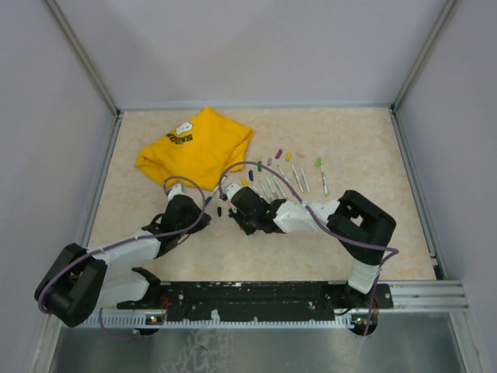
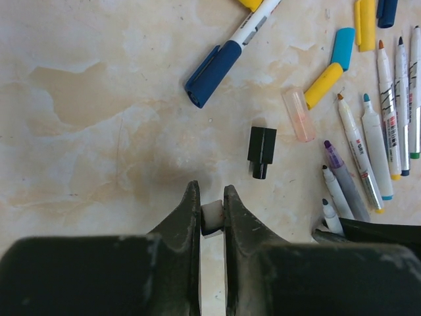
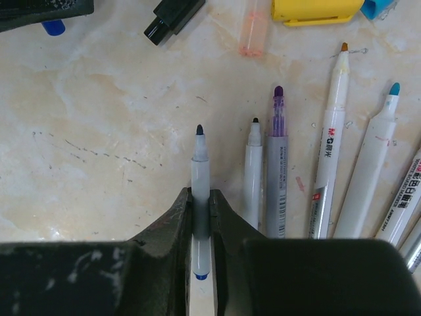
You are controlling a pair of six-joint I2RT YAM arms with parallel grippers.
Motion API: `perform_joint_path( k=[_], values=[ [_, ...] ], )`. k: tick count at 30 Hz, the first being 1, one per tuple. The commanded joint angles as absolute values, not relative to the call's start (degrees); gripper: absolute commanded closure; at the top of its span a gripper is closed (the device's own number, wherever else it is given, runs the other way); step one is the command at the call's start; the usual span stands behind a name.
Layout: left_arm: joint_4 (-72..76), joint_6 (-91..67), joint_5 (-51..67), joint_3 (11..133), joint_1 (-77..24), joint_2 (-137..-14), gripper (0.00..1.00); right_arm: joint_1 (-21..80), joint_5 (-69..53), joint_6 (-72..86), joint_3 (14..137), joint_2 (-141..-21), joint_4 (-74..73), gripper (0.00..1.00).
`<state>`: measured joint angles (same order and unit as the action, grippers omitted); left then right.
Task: Open the pen caps
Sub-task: Place the pen at the center of the board.
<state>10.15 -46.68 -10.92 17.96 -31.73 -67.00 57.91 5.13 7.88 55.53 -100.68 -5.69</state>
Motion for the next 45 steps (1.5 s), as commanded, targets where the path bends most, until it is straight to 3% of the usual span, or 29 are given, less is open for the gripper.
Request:
perform_joint_path(
  k=[1,11,24,37,39,41,45],
  values=[
    [10.53,-46.88,-10.13,19.29,-31.38,-68.20,0.85,57.94,7.04,6.99,57.89,-101.25,-5.25,0.86],
    [11.07,-47.00,-9.84,19.86,-31.38,-70.43,0.69,57.93,6.88,6.61,58.12,-100.88,-5.65,0.80],
    [10.68,-46.43,-9.38,19.75,-31.40,-68.11,0.63,57.94,6.81,5.16,58.12,-97.52,-5.60,0.77],
    [13.68,-34.79,-11.61,18.24,-31.43,-58.69,0.32,56.16,2.67,2.12,57.52,-88.48,-6.23,0.72],
    [15.23,-31.25,-11.43,18.49,-31.38,-58.82,0.28,54.84,-0.44,0.53,57.32,-86.48,-7.10,0.65],
    [16.30,-28.22,-11.62,19.17,-31.40,-59.64,0.26,52.46,-9.70,-4.74,57.43,-84.07,-10.86,0.49],
    [15.85,-22.02,-11.76,22.85,-31.38,-63.29,0.22,45.70,-30.36,-16.22,57.38,-78.98,-19.25,0.44]
  ],
)
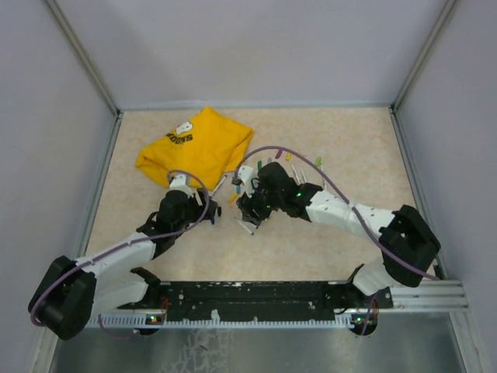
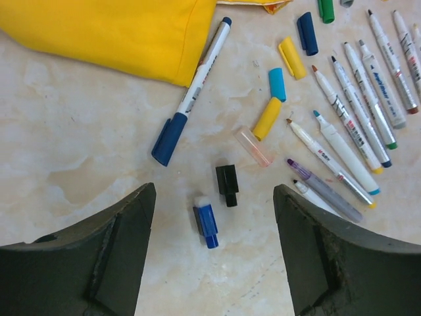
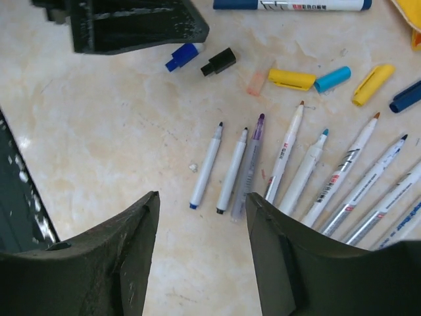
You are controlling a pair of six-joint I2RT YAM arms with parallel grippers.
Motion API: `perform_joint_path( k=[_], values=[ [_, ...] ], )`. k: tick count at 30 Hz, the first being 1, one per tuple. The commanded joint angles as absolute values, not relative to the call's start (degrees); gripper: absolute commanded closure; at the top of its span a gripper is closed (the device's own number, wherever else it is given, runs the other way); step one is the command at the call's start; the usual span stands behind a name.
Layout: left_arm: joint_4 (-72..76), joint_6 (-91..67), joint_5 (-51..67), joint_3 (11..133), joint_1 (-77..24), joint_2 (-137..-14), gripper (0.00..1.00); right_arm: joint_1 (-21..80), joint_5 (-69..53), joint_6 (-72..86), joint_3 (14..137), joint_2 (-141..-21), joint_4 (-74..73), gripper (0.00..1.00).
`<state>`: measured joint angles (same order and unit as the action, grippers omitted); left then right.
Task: Open the pen caps
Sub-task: Place the pen at the center of the board, then pick up the pen from the center of the board.
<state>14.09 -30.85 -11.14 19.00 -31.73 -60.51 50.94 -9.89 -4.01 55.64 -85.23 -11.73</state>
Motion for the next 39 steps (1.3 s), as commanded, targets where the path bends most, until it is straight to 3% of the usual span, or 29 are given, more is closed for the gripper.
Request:
perform_joint_path(
  k=[1,7,13,18,39],
  values=[
    [15.24,-20.63,-11.95,24.31,-31.40,-64.67,0.20,44.81,-32.00,-18.92,57.20,-77.58,-20.47,0.44],
    [6.07,-15.05,-14.81,34.32,-31.28,-75.57,0.22,40.97,-34.19,-22.25,54.92,-70.78,-21.05,0.44],
    [0.88,-11.05,-12.84,43.27,-29.68,-85.90,0.44,39.55,-35.11,-22.46,54.91,-70.58,-21.53,0.44],
    [-2.56,-8.66,-11.73,48.74,-28.86,-90.84,0.53,39.31,-34.98,-22.57,54.73,-70.90,-21.46,0.44],
    [-5.96,-7.92,-6.31,52.34,-26.65,-97.19,0.74,39.20,-34.80,-22.45,54.55,-71.46,-21.37,0.44]
  ],
)
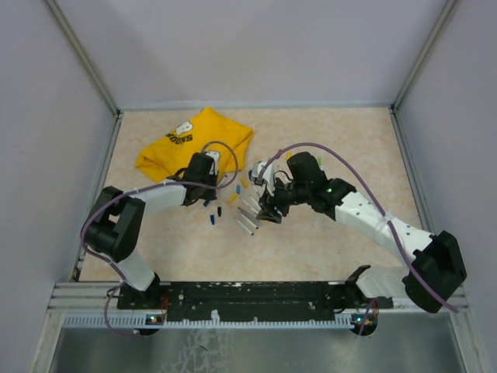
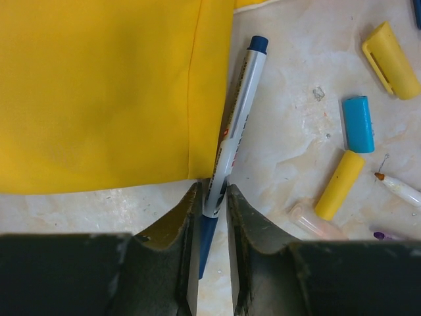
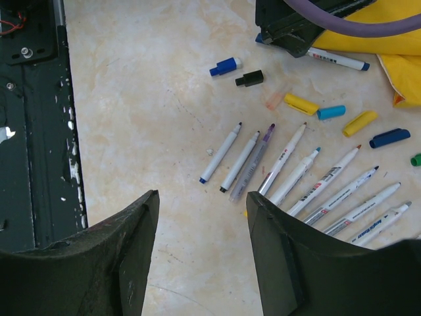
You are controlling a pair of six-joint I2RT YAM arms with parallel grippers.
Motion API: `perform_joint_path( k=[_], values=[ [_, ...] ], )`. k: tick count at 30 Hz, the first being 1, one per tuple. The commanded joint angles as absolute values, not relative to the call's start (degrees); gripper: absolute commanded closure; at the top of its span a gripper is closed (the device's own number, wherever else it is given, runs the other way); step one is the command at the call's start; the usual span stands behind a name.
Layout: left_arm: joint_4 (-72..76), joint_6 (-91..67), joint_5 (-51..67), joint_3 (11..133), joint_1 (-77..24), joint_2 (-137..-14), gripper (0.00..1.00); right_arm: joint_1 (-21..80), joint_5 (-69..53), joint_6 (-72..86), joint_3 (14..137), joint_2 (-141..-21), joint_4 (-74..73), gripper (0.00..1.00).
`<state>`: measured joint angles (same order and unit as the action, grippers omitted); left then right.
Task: Open the pen caps
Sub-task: Pick up the pen from the center of the board.
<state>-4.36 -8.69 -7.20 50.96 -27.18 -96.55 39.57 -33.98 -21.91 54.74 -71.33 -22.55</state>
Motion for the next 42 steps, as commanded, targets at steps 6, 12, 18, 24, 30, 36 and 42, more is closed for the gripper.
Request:
perform_joint_path(
  k=[6,12,18,24,30,36,42],
  values=[
    [-7.91,-8.24,-6.26,52.10,-26.63,-97.29,0.65,39.03,-35.05,-22.36,54.59,-71.28,-21.36,0.44],
    [-8.78,-8.44,-7.00,52.13,-26.63,-97.56,0.74,38.68,-35.33,-22.24,54.69,-71.15,-21.45,0.44],
    [-9.16,-8.48,-8.51,52.10,-26.68,-97.30,0.83,38.33,-35.68,-22.15,54.72,-70.93,-21.47,0.44],
    [-9.85,-9.32,-13.08,51.00,-26.64,-95.40,0.99,37.99,-36.19,-22.15,54.64,-70.74,-21.58,0.44],
    [-9.01,-10.06,-15.75,48.72,-26.65,-90.16,1.00,37.79,-36.47,-22.11,54.65,-70.66,-21.64,0.44],
    [-8.03,-11.40,-13.94,45.65,-26.64,-83.71,1.00,37.53,-37.21,-22.46,54.58,-70.28,-21.69,0.44],
    [-6.77,-13.01,-8.62,41.74,-27.24,-76.90,1.00,37.53,-38.32,-23.69,54.00,-69.17,-21.58,0.44]
  ],
)
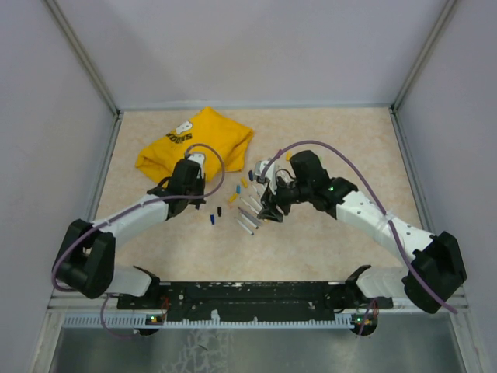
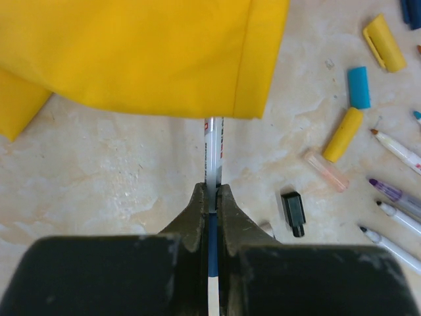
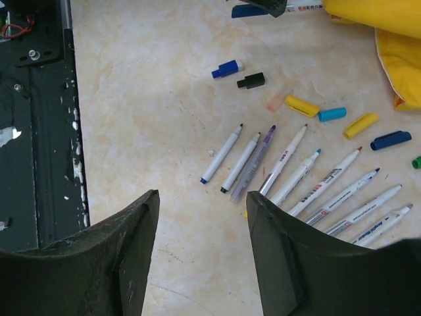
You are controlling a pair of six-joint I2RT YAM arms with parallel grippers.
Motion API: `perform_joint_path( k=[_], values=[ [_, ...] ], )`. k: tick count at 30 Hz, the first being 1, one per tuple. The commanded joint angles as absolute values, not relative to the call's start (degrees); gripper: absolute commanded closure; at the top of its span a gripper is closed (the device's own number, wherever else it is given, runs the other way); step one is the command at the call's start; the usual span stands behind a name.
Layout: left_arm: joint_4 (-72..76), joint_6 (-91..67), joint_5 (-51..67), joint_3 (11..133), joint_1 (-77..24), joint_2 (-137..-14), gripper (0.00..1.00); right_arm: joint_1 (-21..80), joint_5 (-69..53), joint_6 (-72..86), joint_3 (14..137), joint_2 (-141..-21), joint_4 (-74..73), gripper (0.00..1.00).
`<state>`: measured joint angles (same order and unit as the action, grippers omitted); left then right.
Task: Open the pen caps
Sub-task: Pick up the pen from the center of the board.
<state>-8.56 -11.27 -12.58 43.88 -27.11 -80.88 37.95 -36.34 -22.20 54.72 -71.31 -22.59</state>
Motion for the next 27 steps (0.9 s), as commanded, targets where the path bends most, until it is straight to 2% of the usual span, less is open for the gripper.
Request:
perform_joint_path(
  k=[1,15,23,27],
  values=[
    [-6.53,-13.32,-7.86,41.24,-27.59,-75.79,1.00,37.57,-38.63,-23.91,53.91,-68.90,-21.54,0.44],
    [0.24,-17.08,12.30,38.41,-34.65,-71.01,1.00,37.54,-43.92,-31.49,50.55,-63.23,-21.17,0.46],
    [1.51,-17.56,13.25,38.71,-37.67,-73.19,1.00,37.53,-43.77,-33.21,47.70,-61.93,-18.34,0.48],
    [2.80,-17.74,18.03,38.75,-39.00,-73.90,1.00,37.55,-44.05,-37.82,45.65,-61.49,-17.33,0.48]
  ],
)
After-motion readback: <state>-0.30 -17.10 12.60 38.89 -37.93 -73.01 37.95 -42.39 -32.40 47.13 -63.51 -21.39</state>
